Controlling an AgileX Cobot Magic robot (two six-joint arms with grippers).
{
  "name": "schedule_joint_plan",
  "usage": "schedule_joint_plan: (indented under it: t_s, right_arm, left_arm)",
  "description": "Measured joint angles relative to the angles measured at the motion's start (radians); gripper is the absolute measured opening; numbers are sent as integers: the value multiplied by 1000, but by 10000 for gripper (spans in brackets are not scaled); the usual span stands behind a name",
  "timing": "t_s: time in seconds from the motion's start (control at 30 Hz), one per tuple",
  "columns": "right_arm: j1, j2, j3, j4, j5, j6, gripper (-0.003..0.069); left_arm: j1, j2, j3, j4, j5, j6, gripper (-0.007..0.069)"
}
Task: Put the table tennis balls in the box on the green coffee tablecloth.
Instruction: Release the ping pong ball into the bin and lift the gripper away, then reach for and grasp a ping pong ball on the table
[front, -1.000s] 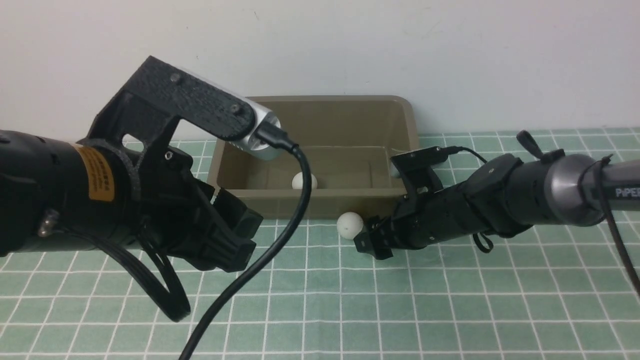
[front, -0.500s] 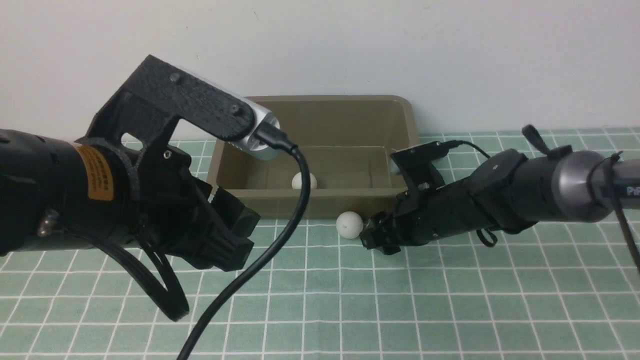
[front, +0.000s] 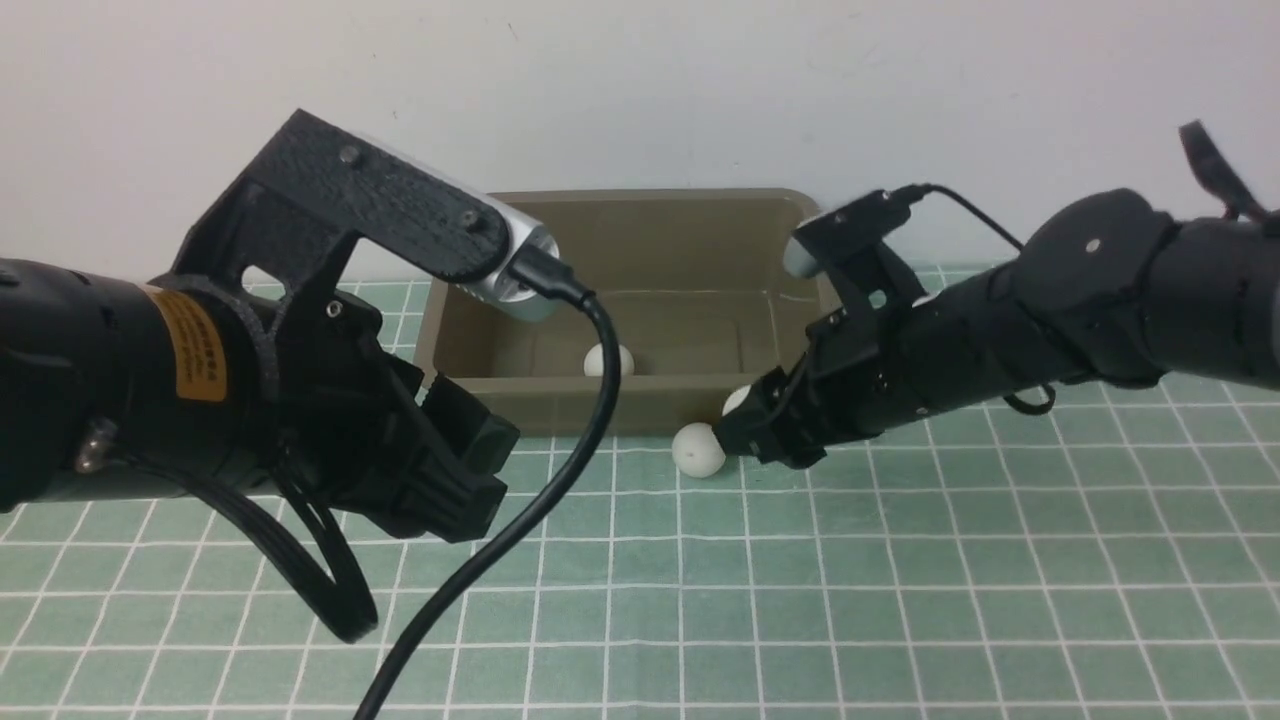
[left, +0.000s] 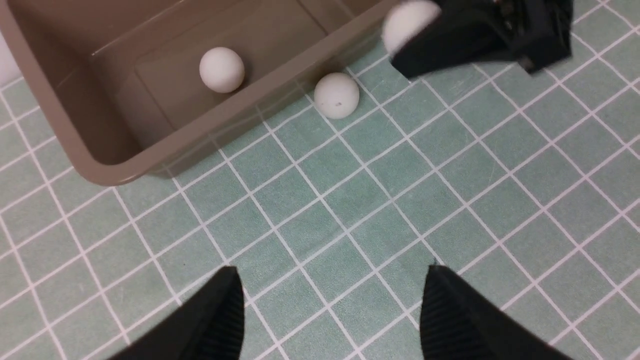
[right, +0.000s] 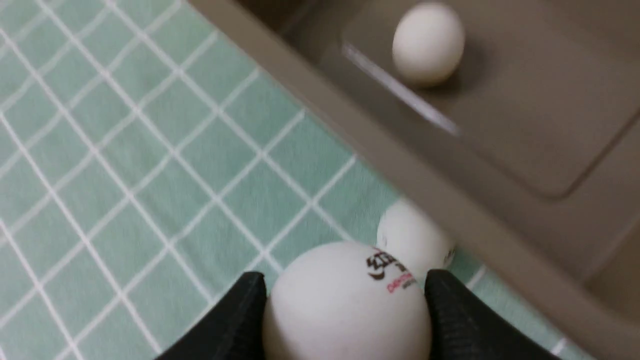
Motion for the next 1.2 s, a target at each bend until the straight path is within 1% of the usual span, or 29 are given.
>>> schedule_joint_plan:
  t_s: [0.13, 0.3, 0.4, 0.47, 0.57, 0.67, 0.73, 0.83, 0.97, 1.07, 1.2]
  right_arm:
    - [-10, 11, -73, 19, 5, 12, 361]
    - [-33, 91, -231, 16, 25, 43, 361]
    - [-45, 151, -325, -1, 54, 69, 361]
    - [-59, 231, -420, -36, 119, 93, 361]
    - [-67, 299, -478, -85, 178, 97, 361]
    - [-70, 331, -490, -125, 195, 109, 384]
    - [-72, 332, -492, -145, 191, 116, 482]
    - [-72, 318, -493, -163, 188, 114, 534]
    - [-73, 269, -495, -212, 182, 128, 539]
    - [-81, 215, -495, -246, 182, 157, 519]
    - [-84, 107, -495, -320, 182, 213, 496]
  left_arm:
    - [0, 0, 0, 0, 0, 0, 426]
    - [0, 0, 0, 0, 0, 0, 426]
    - [0, 0, 0, 0, 0, -1, 426]
    - [0, 0, 0, 0, 0, -1, 426]
    - [0, 0, 0, 0, 0, -2, 426]
    - [0, 0, 0, 0, 0, -8, 426]
    - [0, 0, 0, 0, 3, -12, 426]
    - [0, 0, 0, 0, 3, -12, 426]
    - [0, 0, 0, 0, 5, -17, 426]
    - [0, 0, 0, 0, 6, -18, 426]
    - [0, 0, 0, 0, 7, -19, 426]
